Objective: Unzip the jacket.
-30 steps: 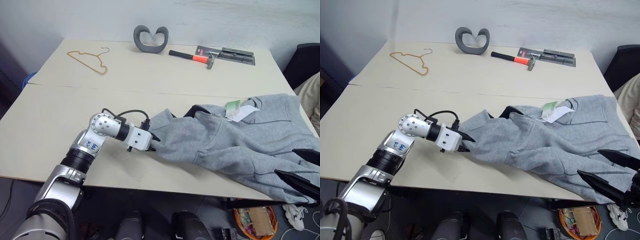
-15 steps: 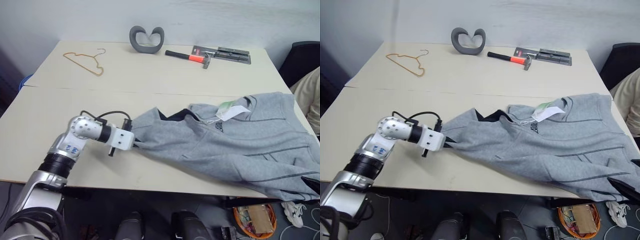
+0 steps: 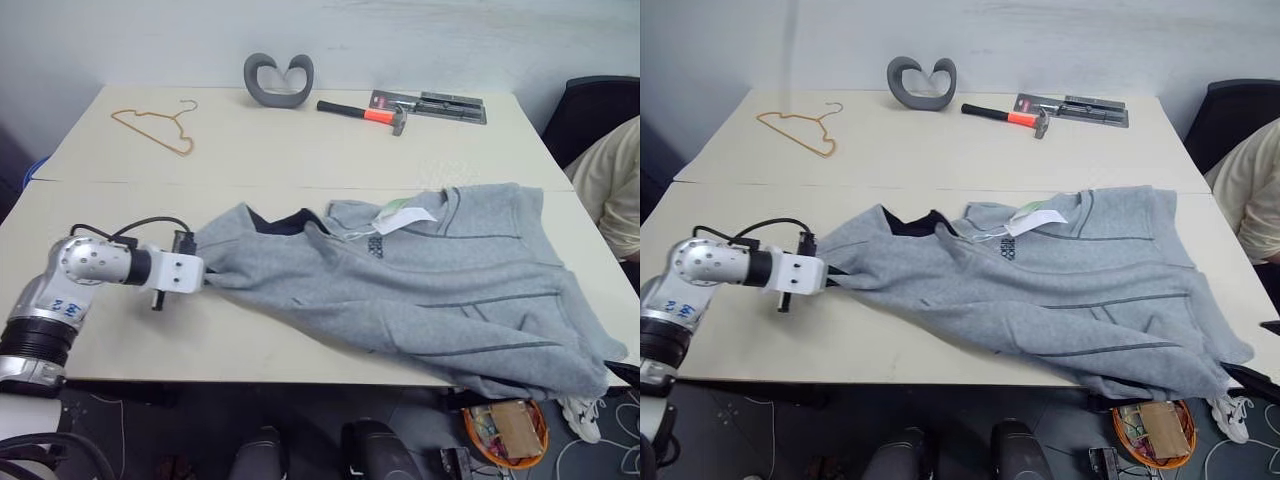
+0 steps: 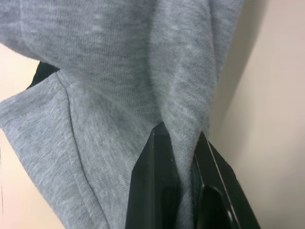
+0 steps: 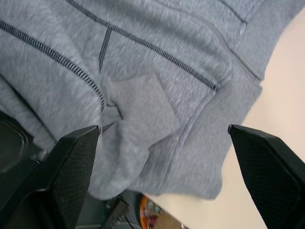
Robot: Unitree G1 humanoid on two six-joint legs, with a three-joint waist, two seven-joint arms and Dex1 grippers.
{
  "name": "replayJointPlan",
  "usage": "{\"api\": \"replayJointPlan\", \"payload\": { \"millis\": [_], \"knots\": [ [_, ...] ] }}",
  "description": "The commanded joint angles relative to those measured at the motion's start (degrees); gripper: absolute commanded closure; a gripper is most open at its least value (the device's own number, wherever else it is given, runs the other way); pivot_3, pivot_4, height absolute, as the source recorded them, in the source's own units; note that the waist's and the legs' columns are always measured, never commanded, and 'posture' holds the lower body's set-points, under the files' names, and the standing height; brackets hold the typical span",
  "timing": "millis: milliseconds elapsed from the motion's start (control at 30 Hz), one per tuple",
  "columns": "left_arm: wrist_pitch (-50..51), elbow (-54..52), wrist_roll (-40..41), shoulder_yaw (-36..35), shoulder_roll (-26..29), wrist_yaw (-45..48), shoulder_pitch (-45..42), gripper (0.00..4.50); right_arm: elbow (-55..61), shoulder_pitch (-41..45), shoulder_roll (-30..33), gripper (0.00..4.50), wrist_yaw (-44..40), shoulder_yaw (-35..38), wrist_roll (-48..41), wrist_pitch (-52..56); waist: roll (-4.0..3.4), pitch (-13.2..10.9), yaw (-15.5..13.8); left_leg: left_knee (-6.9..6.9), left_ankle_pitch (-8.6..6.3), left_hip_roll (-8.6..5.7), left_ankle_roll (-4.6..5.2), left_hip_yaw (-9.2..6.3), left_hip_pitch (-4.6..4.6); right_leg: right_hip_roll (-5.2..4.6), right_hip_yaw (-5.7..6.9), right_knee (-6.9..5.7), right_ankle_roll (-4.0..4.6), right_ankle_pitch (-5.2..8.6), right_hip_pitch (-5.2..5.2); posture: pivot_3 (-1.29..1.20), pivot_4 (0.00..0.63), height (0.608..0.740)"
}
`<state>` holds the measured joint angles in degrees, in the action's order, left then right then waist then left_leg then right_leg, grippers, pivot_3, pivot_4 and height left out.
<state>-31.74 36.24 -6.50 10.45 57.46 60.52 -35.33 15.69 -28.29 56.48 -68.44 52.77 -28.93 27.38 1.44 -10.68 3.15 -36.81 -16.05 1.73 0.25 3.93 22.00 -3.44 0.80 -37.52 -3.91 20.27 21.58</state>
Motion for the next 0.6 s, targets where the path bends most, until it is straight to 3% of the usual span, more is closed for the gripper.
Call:
{"api": "replayJointPlan", "payload": {
  "millis": [33, 300, 500, 600],
  "knots": [
    [-2.42, 8.9, -3.08, -2.03, 5.5, -1.97, -0.36, 4.47, 5.12, 4.01, 1.93, 0.0, 0.79, -0.46, -6.25, 5.13, 0.01, -0.01, 0.3, 0.01, 0.0, 0.01, -0.01, 0.0, -0.01, 0.0, 0.0, -0.01, 0.0, 0.0, 0.0, 0.0, 0.15, 0.74],
    [-5.97, 25.34, -9.85, 0.16, 10.55, -10.3, -5.35, 4.47, 14.23, 13.67, 2.4, 0.0, 4.6, -4.38, -20.65, 16.68, 0.02, -0.01, -0.1, 0.1, 0.03, 0.0, -0.05, -0.02, 0.08, -0.04, 0.07, -0.02, 0.03, 0.02, 0.13, 0.0, 0.15, 0.74],
    [-4.9, 32.39, -13.43, 1.28, 10.67, -15.13, -9.28, 4.47, 19.99, 20.24, 1.92, 0.0, 9.31, -9.52, -33.69, 22.25, 0.06, -0.02, 0.04, 0.08, 0.03, -0.01, -0.04, -0.01, 0.18, -0.04, 0.07, -0.12, 0.03, 0.02, 0.28, 0.0, 0.15, 0.74],
    [-4.08, 34.19, -14.51, 1.68, 10.36, -16.39, -10.47, 4.47, 21.88, 23.07, 2.26, 0.0, 11.27, -13.84, -35.42, 22.42, 0.06, -0.02, 0.03, 0.05, 0.04, 0.0, -0.04, -0.01, 0.24, -0.03, 0.08, -0.18, 0.03, 0.02, 0.36, 0.0, 0.15, 0.74]
  ]
}}
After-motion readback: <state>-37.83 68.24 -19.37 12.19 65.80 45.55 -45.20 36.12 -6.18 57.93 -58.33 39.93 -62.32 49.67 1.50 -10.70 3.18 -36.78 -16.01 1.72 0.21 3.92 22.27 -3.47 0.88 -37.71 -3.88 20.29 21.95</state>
